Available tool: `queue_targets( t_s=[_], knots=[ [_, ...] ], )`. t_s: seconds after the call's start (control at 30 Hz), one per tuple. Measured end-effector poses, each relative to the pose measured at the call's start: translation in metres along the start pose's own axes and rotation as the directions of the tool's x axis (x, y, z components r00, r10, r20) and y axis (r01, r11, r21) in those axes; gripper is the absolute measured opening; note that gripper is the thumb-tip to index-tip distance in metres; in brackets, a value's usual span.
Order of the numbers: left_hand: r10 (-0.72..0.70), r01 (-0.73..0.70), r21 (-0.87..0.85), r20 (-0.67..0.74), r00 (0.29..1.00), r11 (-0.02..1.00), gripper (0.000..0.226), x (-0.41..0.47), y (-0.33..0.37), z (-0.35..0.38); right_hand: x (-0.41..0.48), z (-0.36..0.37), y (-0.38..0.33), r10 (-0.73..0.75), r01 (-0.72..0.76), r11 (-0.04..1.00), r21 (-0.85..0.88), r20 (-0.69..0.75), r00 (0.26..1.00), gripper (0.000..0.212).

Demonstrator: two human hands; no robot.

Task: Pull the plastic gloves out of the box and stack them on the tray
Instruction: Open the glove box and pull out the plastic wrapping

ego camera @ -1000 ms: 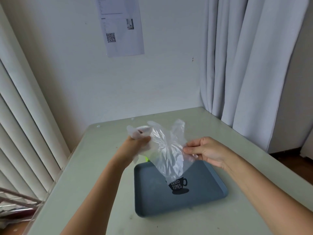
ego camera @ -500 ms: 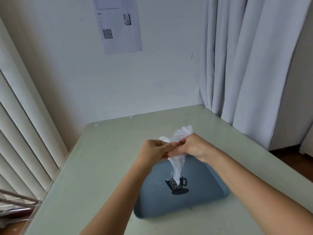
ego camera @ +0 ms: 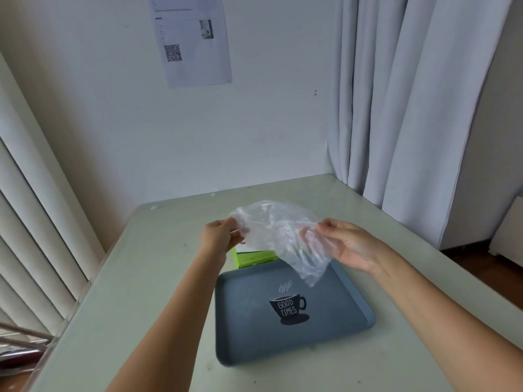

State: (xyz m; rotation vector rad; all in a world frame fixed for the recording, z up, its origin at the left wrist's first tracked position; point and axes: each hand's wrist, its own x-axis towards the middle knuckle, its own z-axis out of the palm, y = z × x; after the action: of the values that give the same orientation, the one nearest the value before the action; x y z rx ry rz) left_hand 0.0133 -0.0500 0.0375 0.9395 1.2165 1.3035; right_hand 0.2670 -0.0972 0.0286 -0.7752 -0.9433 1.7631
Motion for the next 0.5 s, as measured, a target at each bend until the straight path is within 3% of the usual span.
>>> queue_targets(
  t_s=[0.13,0.27,0.33,0.4,0.47,0.5],
  knots=[
    [-0.036,0.044,0.070,-0.123,0.992,0.997,0.031,0.031,-0.018,-0.006,-0.019,-0.022,-0.009,-0.019,0.019,0.998,0.062,-0.002,1.000,0.060],
    [-0.141,0.158,0.303,-0.075,0.987,0.940,0.025,0.043,-0.034,0.000,-0.032,-0.021,-0.025,-0.007,0.002,0.996,0.087,0.064,0.998,0.054],
    [-0.138,0.123,0.578,-0.018,0.990,0.807,0.016,0.042,-0.033,0.002,-0.033,-0.017,-0.030,-0.005,0.005,1.000,-0.002,0.108,0.994,0.055],
    [-0.087,-0.011,0.826,0.073,0.994,0.563,0.004,0.037,-0.024,0.005,-0.034,-0.014,-0.034,0.021,-0.009,0.997,-0.070,0.169,0.985,0.057],
    [-0.121,-0.098,0.924,0.153,0.981,0.370,0.012,0.029,-0.011,0.007,-0.033,-0.008,-0.038,0.059,-0.074,0.997,0.038,0.298,0.953,0.049],
    [-0.172,-0.123,0.944,0.183,0.968,0.307,0.019,0.025,-0.005,0.006,-0.031,-0.005,-0.039,0.070,-0.151,0.976,0.158,0.426,0.902,0.044]
  ],
)
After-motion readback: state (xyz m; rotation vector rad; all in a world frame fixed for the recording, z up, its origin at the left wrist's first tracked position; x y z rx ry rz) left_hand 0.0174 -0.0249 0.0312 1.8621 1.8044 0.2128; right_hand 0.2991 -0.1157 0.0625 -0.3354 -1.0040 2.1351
